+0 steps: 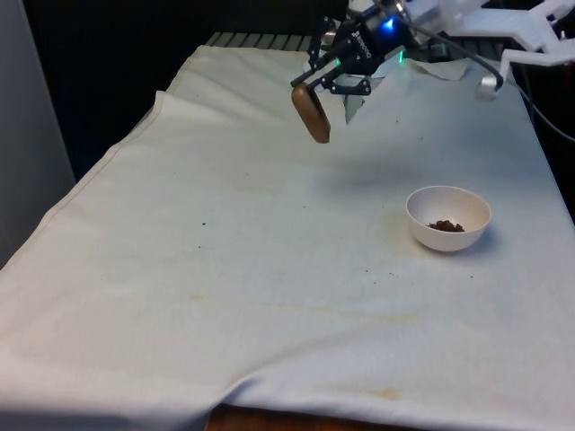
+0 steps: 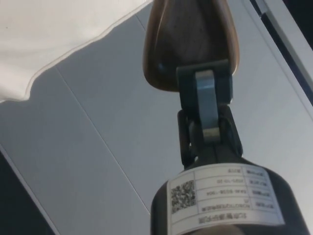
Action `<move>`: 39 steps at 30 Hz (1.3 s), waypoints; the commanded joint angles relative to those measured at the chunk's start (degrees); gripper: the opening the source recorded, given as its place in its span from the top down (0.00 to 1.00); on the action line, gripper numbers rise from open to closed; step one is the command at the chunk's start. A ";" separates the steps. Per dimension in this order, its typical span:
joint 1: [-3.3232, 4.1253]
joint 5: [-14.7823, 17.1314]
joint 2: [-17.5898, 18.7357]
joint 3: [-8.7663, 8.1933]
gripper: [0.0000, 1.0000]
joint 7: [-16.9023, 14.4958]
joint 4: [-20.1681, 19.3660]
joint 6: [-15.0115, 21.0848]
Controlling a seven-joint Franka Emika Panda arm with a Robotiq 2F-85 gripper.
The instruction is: Pour the coffee beans from the cup into the bowl.
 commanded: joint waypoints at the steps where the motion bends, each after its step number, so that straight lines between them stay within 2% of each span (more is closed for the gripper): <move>1: -0.40 0.46 -0.52 -0.23 1.00 0.23 -0.57 1.83; 9: -0.40 1.43 -0.63 -1.83 1.00 0.46 -1.09 4.93; 10: 0.00 1.20 -0.11 -1.83 1.00 0.23 -0.57 3.61; 11: -0.40 1.49 -0.69 -2.01 1.00 0.52 -1.20 5.33; 17: -0.40 2.58 -1.09 -3.21 1.00 0.40 -2.12 7.73; 19: -0.34 3.09 -1.03 -3.50 1.00 0.40 -2.29 8.25; 20: 0.00 2.75 -0.63 -3.55 1.00 0.29 -1.83 7.16; 21: -0.34 3.32 -1.03 -3.61 1.00 0.34 -2.41 8.48; 29: -0.29 6.76 -0.69 -4.01 1.00 0.06 -2.92 9.45; 30: 0.00 5.96 -0.63 -4.01 1.00 0.29 -2.64 8.42; 31: -0.29 7.22 -0.69 -4.01 1.00 0.06 -2.98 9.51; 37: -0.40 10.08 -0.69 -4.07 1.00 -0.40 -3.50 9.97; 38: 0.00 9.34 -0.52 -4.01 1.00 0.17 -3.09 8.65; 39: -0.46 10.83 -0.74 -4.13 1.00 -0.63 -3.61 10.26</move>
